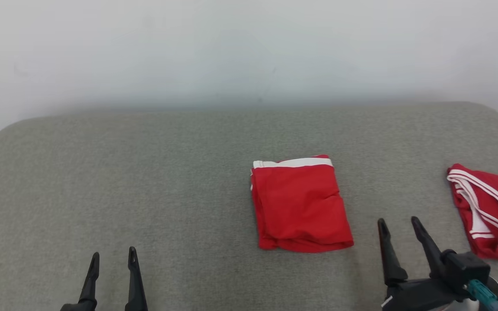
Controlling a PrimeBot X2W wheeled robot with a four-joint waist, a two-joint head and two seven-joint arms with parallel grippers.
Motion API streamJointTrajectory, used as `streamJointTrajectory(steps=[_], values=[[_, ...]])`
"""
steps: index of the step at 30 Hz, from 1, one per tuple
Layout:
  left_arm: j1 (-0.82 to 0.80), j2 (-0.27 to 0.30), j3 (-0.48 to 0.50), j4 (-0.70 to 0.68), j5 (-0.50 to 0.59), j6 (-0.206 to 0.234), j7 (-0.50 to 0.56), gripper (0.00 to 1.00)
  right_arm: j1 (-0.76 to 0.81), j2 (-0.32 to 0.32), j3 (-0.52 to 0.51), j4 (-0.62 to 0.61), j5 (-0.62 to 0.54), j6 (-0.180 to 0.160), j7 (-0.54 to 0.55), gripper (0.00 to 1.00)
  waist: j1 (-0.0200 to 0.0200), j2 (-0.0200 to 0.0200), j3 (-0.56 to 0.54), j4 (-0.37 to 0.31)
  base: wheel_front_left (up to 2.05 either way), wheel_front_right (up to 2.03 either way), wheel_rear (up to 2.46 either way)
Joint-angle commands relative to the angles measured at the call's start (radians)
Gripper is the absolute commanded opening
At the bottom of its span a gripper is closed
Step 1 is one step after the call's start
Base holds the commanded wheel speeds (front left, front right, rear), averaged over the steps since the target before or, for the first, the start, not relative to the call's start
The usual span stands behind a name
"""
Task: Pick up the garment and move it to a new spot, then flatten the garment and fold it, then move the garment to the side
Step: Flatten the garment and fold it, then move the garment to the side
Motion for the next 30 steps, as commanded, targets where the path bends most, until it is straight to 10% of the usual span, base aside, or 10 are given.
streamJointTrajectory(steps=[1, 30], values=[[0.016, -0.001, 0.008, -0.002, 0.015, -0.004, -0.003, 1.0, 0.02, 0.005, -0.022, -0.003, -0.009, -0.002, -0.021, 1.0, 0.0001, 0.0, -0.019, -0.036, 0.0, 0.0, 0.0], [0.061, -0.001, 0.094, 0.058, 0.067, -0.05, -0.003, 1.0, 0.048, -0.04, -0.032, 0.094, -0.007, -0.002, -0.091, 1.0, 0.0001, 0.0, -0.037, -0.062, 0.0, 0.0, 0.0]])
